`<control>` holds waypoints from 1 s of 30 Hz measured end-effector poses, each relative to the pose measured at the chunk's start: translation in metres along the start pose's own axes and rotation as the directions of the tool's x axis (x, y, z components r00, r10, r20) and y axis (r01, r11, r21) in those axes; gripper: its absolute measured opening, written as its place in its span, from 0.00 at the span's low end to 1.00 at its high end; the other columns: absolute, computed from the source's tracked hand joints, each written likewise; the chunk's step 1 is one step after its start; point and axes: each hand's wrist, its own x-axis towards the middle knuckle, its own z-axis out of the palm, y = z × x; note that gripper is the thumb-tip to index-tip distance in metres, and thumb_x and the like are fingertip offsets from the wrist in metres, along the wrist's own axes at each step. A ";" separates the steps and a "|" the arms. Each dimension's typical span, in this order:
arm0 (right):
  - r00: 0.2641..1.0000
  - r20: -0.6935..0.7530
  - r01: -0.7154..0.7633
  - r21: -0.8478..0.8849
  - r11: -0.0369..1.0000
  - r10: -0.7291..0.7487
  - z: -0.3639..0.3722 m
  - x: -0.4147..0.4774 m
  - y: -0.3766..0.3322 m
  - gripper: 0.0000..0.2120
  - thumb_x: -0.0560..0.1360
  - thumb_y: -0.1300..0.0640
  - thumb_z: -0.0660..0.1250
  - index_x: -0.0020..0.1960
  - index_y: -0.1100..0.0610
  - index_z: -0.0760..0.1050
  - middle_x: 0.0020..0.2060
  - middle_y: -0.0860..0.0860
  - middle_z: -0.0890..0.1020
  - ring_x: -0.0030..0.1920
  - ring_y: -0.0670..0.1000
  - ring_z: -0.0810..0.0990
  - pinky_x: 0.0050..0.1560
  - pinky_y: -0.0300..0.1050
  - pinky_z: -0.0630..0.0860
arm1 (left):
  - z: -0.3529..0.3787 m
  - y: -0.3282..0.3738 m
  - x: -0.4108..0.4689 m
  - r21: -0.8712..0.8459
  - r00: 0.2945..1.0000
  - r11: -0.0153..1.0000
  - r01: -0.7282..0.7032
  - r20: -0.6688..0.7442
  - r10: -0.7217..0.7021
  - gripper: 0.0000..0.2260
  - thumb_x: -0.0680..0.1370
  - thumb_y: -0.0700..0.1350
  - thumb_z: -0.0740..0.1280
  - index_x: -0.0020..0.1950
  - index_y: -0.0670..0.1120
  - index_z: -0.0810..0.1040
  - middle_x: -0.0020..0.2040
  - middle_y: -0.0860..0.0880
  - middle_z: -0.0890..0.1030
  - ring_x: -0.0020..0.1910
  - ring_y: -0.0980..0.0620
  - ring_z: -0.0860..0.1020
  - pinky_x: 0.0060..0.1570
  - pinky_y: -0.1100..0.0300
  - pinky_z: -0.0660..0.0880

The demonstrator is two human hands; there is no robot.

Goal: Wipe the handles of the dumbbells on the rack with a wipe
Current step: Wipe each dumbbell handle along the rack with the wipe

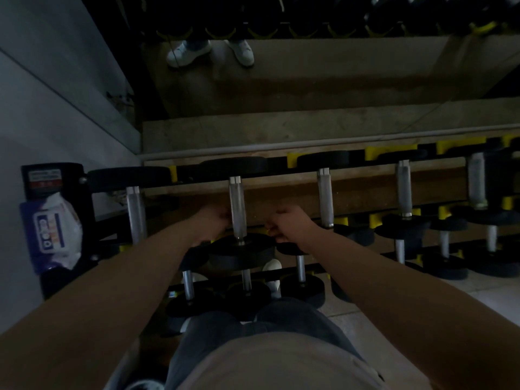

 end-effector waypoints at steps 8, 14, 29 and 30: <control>1.000 0.000 -0.016 0.007 1.000 0.016 0.001 -0.004 0.002 0.04 0.82 0.58 0.63 0.51 0.55 0.77 0.48 0.57 0.81 0.43 0.51 0.78 0.42 0.43 0.77 | 0.004 0.003 -0.009 -0.322 0.991 0.939 0.123 0.085 -0.101 0.09 0.81 0.39 0.65 0.58 0.45 0.81 0.46 0.47 0.84 0.31 0.57 0.79 0.29 0.66 0.72; 1.000 -0.004 0.005 0.009 1.000 -0.005 0.000 -0.006 0.000 0.06 0.82 0.58 0.63 0.48 0.52 0.77 0.50 0.56 0.83 0.44 0.51 0.80 0.41 0.43 0.77 | -0.015 0.024 0.006 -0.826 0.971 0.563 0.022 -0.116 -0.208 0.10 0.83 0.38 0.61 0.48 0.48 0.80 0.39 0.50 0.82 0.34 0.57 0.76 0.34 0.65 0.67; 0.998 0.020 0.054 -0.026 0.998 -0.053 0.003 -0.019 0.000 0.05 0.82 0.57 0.64 0.54 0.55 0.78 0.48 0.54 0.82 0.42 0.49 0.78 0.38 0.40 0.75 | 0.001 0.019 -0.038 -0.053 0.976 0.975 0.216 0.048 -0.214 0.06 0.78 0.39 0.67 0.43 0.46 0.81 0.39 0.50 0.78 0.33 0.54 0.73 0.30 0.64 0.69; 0.997 0.027 0.071 -0.050 0.996 -0.070 0.004 -0.019 -0.001 0.06 0.82 0.56 0.64 0.56 0.55 0.78 0.48 0.53 0.82 0.42 0.49 0.79 0.37 0.40 0.75 | 0.000 0.018 -0.041 -0.158 0.967 0.954 0.256 0.049 -0.251 0.06 0.78 0.38 0.67 0.43 0.44 0.82 0.39 0.48 0.78 0.31 0.54 0.70 0.27 0.64 0.65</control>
